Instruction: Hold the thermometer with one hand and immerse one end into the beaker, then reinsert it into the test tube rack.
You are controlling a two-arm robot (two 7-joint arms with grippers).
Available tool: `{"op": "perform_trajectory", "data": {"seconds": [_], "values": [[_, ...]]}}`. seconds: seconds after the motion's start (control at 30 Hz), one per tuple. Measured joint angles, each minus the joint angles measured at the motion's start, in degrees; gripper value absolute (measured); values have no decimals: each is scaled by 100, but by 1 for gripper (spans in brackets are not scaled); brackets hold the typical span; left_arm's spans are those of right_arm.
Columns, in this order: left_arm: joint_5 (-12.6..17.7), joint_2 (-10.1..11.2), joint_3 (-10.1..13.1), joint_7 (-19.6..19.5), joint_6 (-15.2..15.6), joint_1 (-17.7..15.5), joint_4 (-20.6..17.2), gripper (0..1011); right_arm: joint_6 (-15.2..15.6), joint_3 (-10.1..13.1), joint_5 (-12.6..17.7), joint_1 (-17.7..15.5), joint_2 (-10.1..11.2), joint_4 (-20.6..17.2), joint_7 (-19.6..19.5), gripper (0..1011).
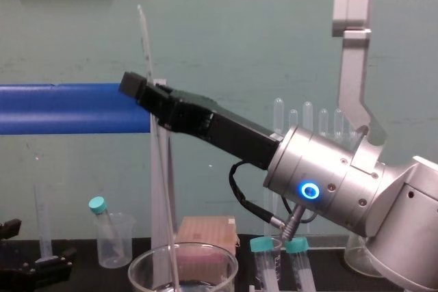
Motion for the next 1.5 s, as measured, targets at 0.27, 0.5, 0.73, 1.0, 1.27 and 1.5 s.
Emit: {"op": "perform_trajectory", "data": {"seconds": [0.27,0.5,0.73,1.0,1.27,1.5], "values": [[0,0,0,0,0,0,0,1008,-178,205,330,-27,16,-96,288,55],[0,0,0,0,0,0,0,1008,-246,289,350,-15,192,-466,278,55],[0,0,0,0,0,0,0,1008,-225,393,569,42,326,-715,367,55],[0,0,0,0,0,0,0,1008,-221,627,927,27,512,-1108,446,55],[0,0,0,0,0,0,0,1008,-228,949,689,-367,1170,-2038,-358,55],[0,0,0,0,0,0,0,1008,-225,1280,463,-869,1641,-2678,-936,56]]}}
